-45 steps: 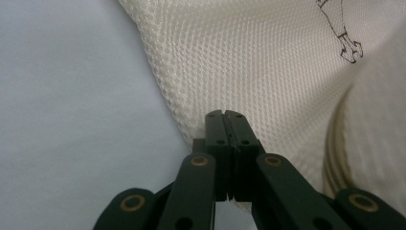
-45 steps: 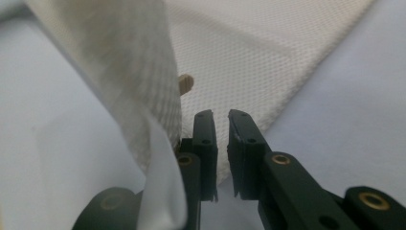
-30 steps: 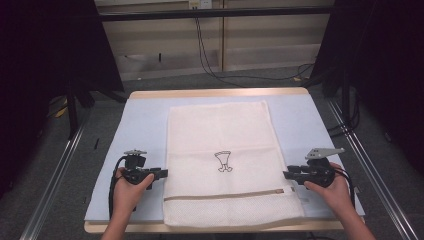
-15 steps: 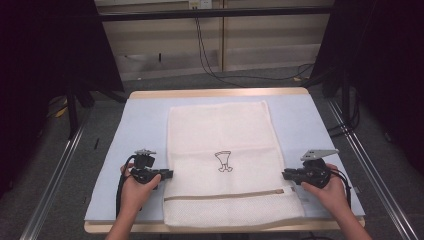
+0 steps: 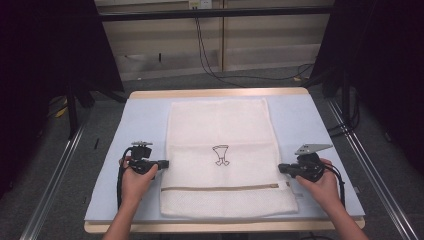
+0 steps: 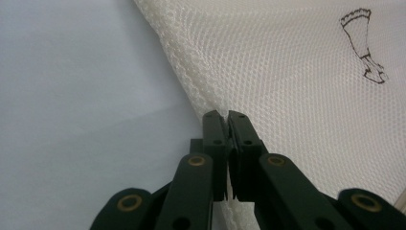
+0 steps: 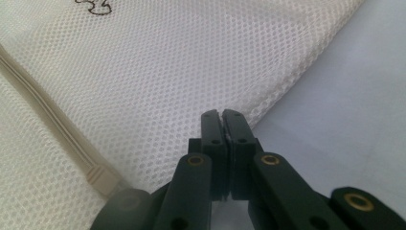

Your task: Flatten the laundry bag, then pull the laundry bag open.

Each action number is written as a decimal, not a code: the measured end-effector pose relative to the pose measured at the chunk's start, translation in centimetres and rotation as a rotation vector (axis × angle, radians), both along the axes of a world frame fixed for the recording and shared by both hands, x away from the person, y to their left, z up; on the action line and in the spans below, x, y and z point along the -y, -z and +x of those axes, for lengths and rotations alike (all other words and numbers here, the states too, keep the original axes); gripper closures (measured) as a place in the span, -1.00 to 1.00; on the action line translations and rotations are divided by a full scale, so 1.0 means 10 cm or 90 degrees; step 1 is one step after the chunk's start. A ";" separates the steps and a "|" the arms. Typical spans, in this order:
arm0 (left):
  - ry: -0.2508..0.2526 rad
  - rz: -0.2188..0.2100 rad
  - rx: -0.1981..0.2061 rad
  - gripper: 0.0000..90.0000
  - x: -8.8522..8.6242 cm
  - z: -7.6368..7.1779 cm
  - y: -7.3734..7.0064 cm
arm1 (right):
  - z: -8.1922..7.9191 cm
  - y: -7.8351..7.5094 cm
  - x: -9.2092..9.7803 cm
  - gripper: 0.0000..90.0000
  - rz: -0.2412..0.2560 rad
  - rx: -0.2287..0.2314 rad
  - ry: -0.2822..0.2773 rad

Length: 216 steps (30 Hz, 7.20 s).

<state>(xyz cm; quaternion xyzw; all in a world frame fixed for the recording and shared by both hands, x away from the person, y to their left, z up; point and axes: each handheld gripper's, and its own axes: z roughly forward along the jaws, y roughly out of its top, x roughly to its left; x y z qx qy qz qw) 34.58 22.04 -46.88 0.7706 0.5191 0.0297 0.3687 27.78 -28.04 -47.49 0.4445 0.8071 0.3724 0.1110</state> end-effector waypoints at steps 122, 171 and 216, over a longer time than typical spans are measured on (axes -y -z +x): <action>0.270 -0.123 -0.148 0.38 2.25 -0.43 -0.14 | -0.47 0.05 -0.18 1.00 -0.009 0.073 -0.103; 0.186 -0.185 -0.281 0.95 2.38 -0.36 0.05 | -0.44 0.08 -0.19 1.00 -0.011 0.047 -0.104; 0.171 -0.181 -0.280 0.95 1.86 -0.29 -0.04 | -0.43 0.09 -0.18 1.00 -0.003 0.046 -0.103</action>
